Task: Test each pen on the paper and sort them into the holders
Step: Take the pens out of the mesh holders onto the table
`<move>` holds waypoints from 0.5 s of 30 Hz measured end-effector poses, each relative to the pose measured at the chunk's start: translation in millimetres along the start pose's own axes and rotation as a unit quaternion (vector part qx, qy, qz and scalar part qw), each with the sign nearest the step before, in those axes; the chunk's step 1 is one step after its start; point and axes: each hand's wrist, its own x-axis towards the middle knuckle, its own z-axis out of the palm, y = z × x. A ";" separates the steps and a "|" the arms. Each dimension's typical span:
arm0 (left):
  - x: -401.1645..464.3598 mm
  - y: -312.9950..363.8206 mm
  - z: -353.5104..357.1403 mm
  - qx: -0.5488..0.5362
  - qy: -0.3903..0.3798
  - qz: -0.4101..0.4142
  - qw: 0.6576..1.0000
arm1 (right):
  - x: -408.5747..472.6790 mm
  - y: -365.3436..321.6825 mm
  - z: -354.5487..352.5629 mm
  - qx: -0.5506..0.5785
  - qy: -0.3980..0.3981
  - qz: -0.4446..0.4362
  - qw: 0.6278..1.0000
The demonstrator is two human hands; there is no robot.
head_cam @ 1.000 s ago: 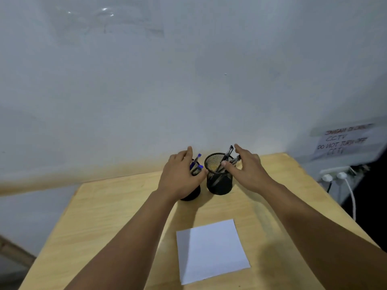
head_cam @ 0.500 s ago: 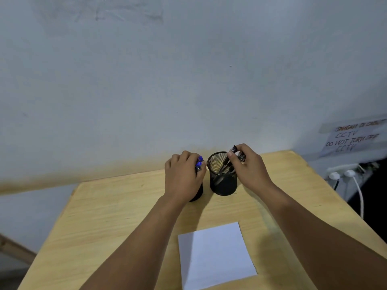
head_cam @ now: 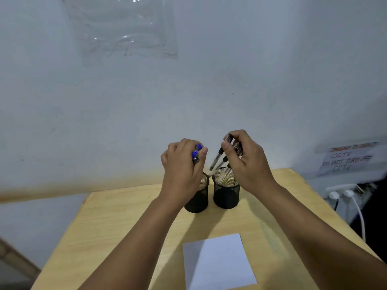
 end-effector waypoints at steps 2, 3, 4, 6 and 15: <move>-3.6 0.7 -18.4 0.010 0.009 -0.005 1.000 | -2.1 -19.3 3.7 0.032 -0.012 0.003 0.999; -6.5 -2.1 -25.7 0.016 0.006 -0.014 1.000 | -4.2 -24.9 8.2 0.050 -0.029 0.015 0.998; -11.2 -7.2 -33.3 0.017 -0.004 -0.032 0.999 | -7.9 -29.3 15.3 0.068 -0.053 0.038 0.996; -21.9 -21.2 -44.9 -0.003 -0.045 -0.106 0.993 | -18.8 -30.7 35.1 0.089 -0.117 0.099 0.984; -86.9 -90.4 -58.3 -0.023 -0.176 -0.368 0.913 | -90.2 -33.6 127.3 0.110 -0.319 0.301 0.892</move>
